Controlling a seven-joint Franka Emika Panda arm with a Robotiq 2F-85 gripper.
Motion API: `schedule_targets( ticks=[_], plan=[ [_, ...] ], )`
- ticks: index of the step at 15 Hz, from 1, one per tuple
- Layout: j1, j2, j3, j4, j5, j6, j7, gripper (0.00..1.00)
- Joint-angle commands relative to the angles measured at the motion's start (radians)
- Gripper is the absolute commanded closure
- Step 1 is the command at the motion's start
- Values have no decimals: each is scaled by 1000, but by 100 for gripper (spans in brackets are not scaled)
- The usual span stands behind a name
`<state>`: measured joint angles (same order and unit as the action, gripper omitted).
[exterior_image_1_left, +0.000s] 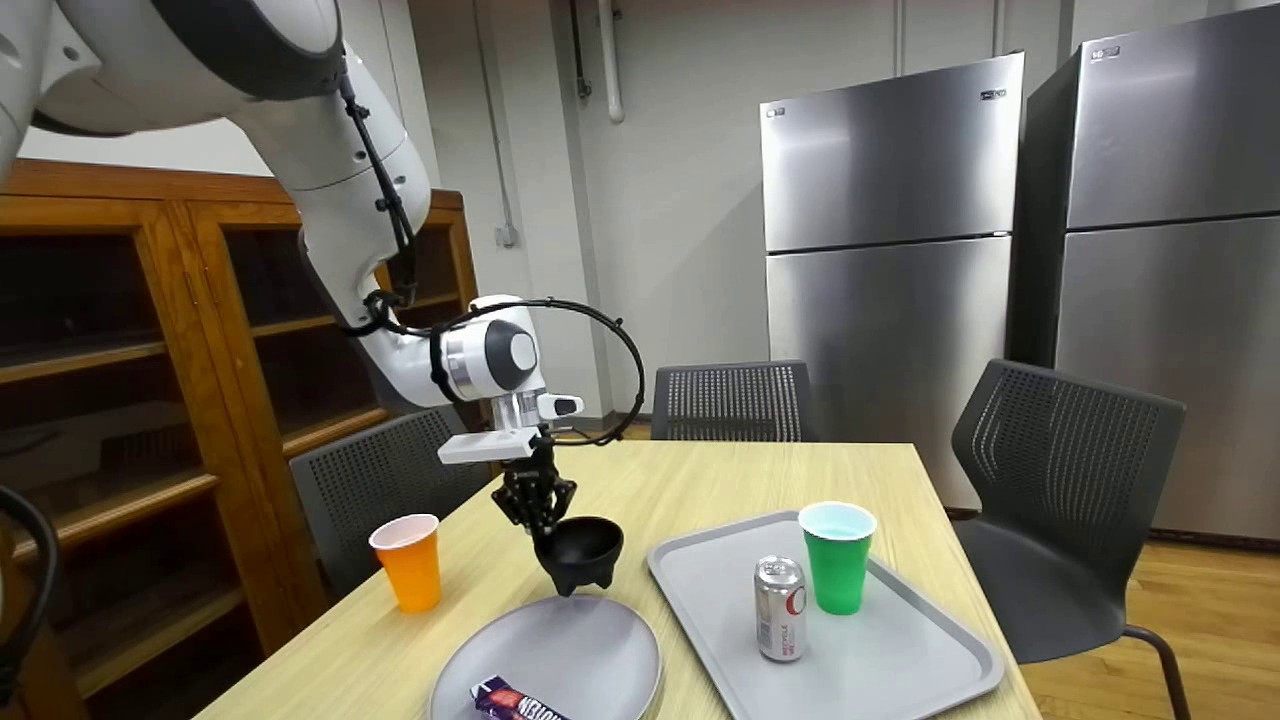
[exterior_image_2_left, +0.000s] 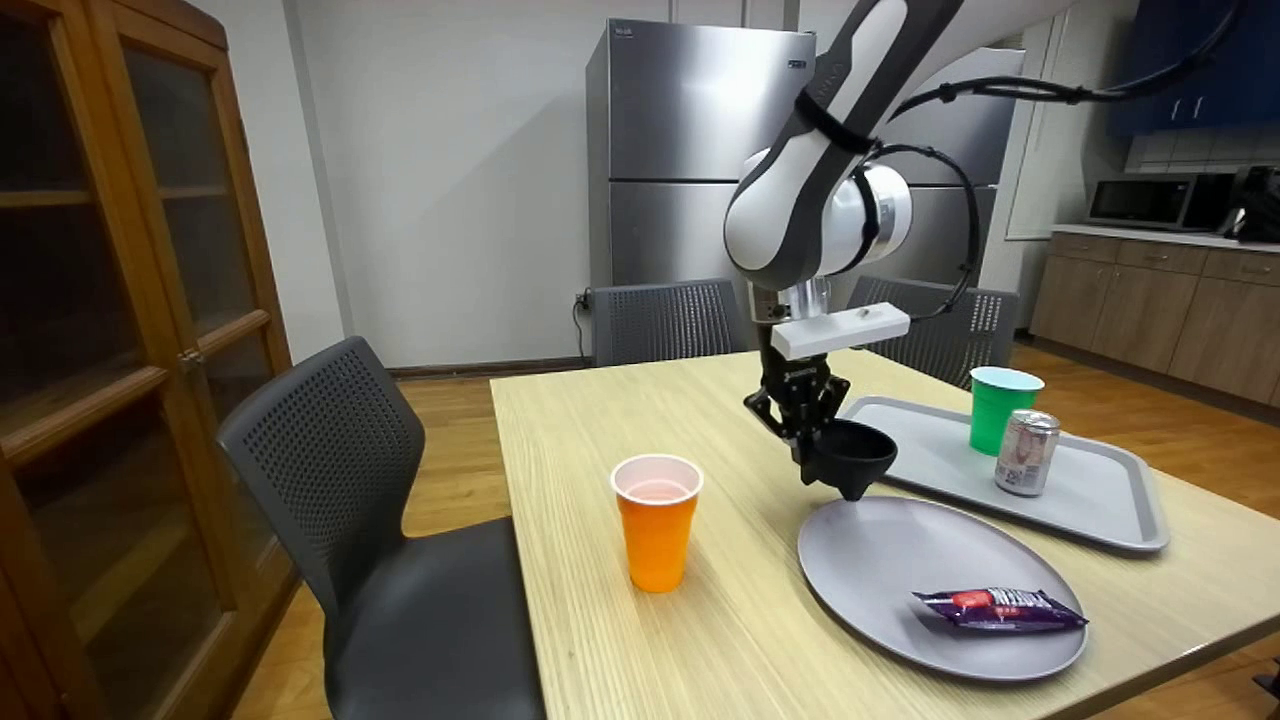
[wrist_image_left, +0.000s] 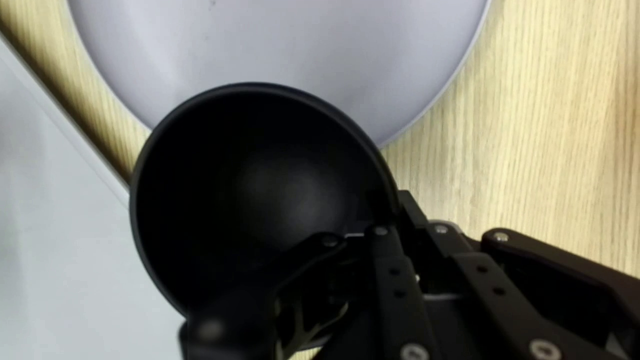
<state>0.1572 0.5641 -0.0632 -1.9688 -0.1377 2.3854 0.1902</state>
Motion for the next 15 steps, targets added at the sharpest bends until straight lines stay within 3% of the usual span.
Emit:
schedule_targets(
  ticks=[1,8,15],
  plan=[
    [15,79,5,129,-14,-76,31,98],
    [32,184,4,284,-5,-132,42,98],
    [19,238,20,343,37,-128,41,98]
  ],
)
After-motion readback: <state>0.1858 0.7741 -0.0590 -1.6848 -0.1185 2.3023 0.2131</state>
